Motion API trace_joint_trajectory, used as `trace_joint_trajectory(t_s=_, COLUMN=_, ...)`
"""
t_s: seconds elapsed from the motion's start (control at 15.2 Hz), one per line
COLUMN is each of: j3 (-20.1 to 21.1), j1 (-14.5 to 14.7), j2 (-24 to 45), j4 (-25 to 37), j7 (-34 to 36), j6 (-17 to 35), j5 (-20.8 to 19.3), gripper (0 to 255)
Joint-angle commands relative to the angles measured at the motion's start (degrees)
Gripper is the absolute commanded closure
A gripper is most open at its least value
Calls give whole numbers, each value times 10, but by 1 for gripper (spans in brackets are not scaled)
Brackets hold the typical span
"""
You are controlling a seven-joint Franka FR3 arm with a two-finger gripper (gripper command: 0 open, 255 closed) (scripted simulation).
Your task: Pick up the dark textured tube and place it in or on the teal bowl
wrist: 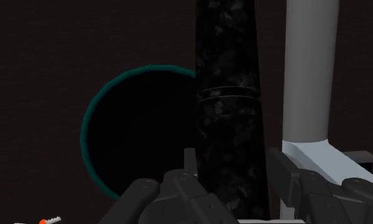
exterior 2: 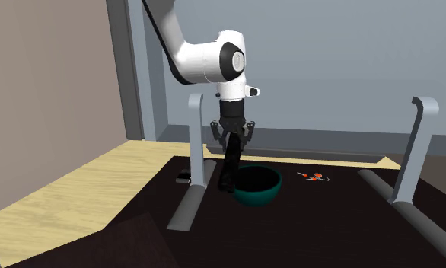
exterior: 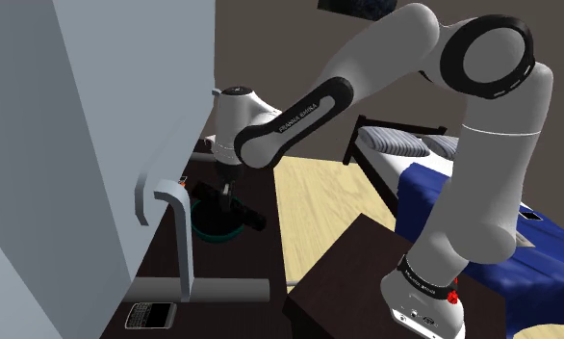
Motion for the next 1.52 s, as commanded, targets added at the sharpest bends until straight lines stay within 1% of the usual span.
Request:
trace_joint_trajectory(t_s=0.0, j3=-6, j1=-7, j2=28, j4=47, j7=-15, j6=-18, j5=-2, gripper=255)
trace_joint_trajectory(t_s=0.33, j3=-19, j1=-21, j2=107, j4=178, j7=-50, j6=-71, j5=-6, gripper=255)
trace_joint_trajectory(t_s=1.32, j3=-32, j1=-12, j2=183, j4=170, j7=-35, j6=12, j5=-25, gripper=255)
trace_joint_trajectory(t_s=1.45, j3=-33, j1=-12, j2=186, j4=171, j7=-34, j6=16, j5=-26, gripper=255)
